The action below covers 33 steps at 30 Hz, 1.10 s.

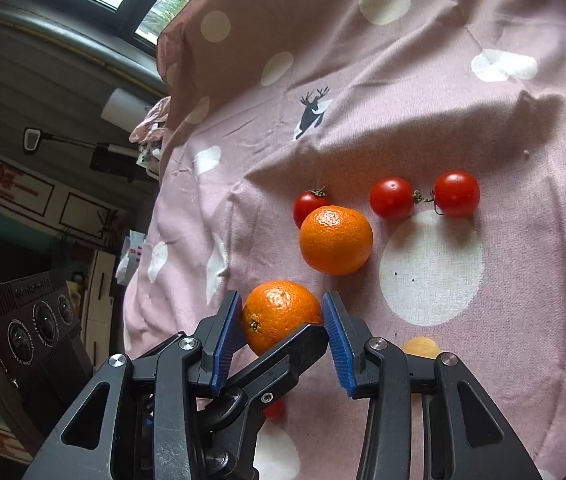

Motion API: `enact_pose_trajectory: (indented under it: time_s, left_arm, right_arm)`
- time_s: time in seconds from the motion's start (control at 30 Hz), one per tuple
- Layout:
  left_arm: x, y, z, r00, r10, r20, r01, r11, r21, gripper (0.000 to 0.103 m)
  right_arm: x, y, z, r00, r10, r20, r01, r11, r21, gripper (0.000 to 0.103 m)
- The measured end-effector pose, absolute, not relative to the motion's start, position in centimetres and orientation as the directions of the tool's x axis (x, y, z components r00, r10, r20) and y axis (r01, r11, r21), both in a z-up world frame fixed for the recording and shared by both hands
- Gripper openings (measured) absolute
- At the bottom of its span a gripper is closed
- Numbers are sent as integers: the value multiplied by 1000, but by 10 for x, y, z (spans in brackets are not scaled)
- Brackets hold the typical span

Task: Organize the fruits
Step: 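Close the right gripper around the nearest orange, then carry the orange in the right gripper over the green bowl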

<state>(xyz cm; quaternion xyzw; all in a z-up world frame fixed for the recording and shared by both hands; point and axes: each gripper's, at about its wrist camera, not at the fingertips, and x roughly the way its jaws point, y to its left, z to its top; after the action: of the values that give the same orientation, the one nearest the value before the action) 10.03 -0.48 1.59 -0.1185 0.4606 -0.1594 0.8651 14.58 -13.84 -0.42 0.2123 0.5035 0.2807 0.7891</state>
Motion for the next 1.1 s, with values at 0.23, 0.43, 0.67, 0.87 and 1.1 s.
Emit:
enact_pose_trajectory:
  time_s: [0.23, 0.43, 0.67, 0.87, 1.1]
  left_arm:
    - [81, -16, 41, 577, -389, -718, 218, 921, -323, 43]
    - [64, -29, 58, 606, -399, -689, 257, 917, -305, 43]
    - [44, -49, 68, 617, -410, -672, 329, 910, -253, 43]
    - [29, -66, 74, 631, -414, -656, 360, 905, -225, 43]
    - [17, -79, 90, 664, -423, -616, 376, 902, -214, 43]
  right_arm:
    - [122, -148, 22, 403, 653, -641, -258, 753, 605, 45]
    - [103, -161, 38, 445, 644, -622, -260, 758, 598, 45]
    - [78, -178, 45, 492, 641, -590, -243, 751, 614, 45]
    - [61, -196, 48, 523, 641, -561, -234, 741, 629, 45]
    - [46, -205, 67, 560, 625, -544, -275, 760, 590, 45]
